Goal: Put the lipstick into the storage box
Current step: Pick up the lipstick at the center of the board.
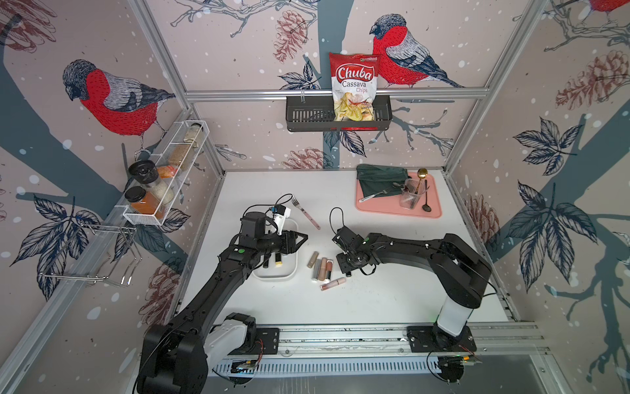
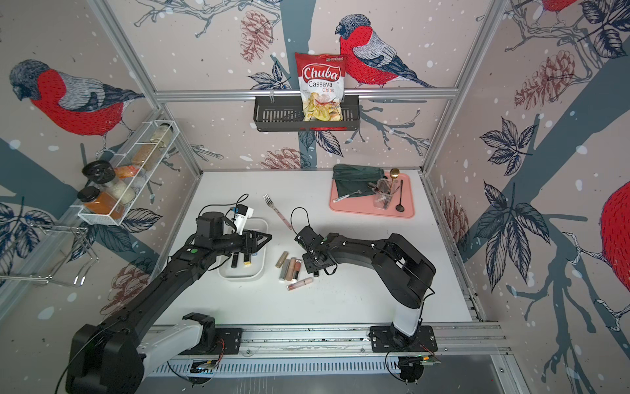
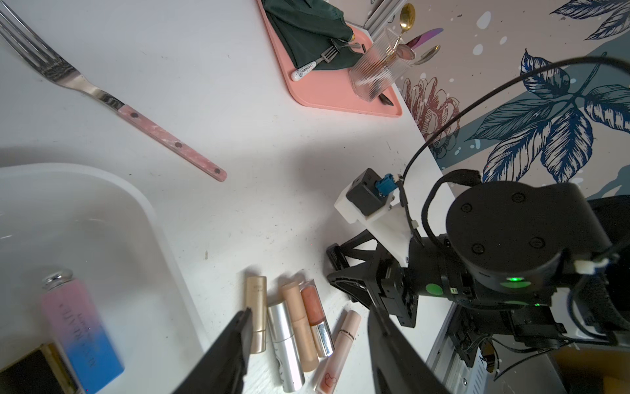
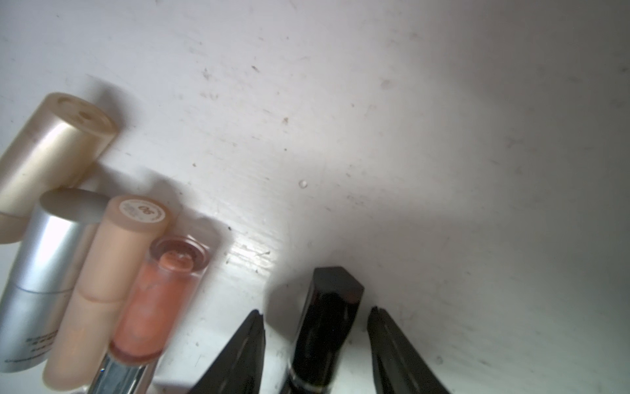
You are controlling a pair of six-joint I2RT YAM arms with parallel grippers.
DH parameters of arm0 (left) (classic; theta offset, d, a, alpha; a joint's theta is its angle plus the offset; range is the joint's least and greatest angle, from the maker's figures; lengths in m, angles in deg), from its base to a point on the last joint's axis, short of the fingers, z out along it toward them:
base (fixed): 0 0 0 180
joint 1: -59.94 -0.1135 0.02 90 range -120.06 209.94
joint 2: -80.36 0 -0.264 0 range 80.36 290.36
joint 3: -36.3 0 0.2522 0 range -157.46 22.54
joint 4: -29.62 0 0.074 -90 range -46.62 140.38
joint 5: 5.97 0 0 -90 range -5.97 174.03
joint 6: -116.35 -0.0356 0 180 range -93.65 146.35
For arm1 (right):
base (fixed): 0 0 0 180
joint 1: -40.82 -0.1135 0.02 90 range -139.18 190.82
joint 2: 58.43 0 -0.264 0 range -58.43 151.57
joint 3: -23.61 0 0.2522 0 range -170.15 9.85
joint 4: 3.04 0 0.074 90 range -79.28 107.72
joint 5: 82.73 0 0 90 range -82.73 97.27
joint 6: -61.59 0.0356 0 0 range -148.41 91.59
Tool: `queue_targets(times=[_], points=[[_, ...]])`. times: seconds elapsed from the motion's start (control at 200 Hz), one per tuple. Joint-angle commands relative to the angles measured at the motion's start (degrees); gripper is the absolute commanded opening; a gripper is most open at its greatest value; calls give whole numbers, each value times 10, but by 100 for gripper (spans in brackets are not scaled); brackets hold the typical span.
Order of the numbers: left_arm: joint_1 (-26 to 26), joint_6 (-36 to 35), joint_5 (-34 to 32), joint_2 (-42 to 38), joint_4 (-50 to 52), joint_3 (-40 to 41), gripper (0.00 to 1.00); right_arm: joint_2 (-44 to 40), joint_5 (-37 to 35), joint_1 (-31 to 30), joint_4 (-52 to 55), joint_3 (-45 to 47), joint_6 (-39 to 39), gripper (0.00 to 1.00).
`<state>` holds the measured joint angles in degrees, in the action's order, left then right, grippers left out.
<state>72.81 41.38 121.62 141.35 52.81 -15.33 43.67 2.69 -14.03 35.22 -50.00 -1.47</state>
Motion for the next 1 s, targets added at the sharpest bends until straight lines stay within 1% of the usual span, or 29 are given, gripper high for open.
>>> queue_targets(times=[0.0, 0.155, 0.25, 0.44, 0.765, 0.96, 0.996], points=[[-1, -6, 5, 2, -22, -1, 58, -8, -16, 0, 21, 10, 3, 54], [-1, -5, 7, 2, -22, 0, 58, -20, -22, 0, 26, 23, 6, 53], [-1, -5, 8, 2, -23, -1, 58, -23, -23, 0, 28, 28, 7, 51], [-1, -2, 9, -2, -25, 1, 58, -36, -28, 1, 32, 40, 10, 50], [-1, -1, 12, -2, -27, 1, 59, -62, -22, -1, 33, 64, 19, 47], [0, -1, 12, -2, -27, 1, 59, -62, -22, -1, 31, 69, 19, 42], [0, -1, 12, -2, -26, 1, 59, -62, -22, -1, 30, 70, 18, 40]])
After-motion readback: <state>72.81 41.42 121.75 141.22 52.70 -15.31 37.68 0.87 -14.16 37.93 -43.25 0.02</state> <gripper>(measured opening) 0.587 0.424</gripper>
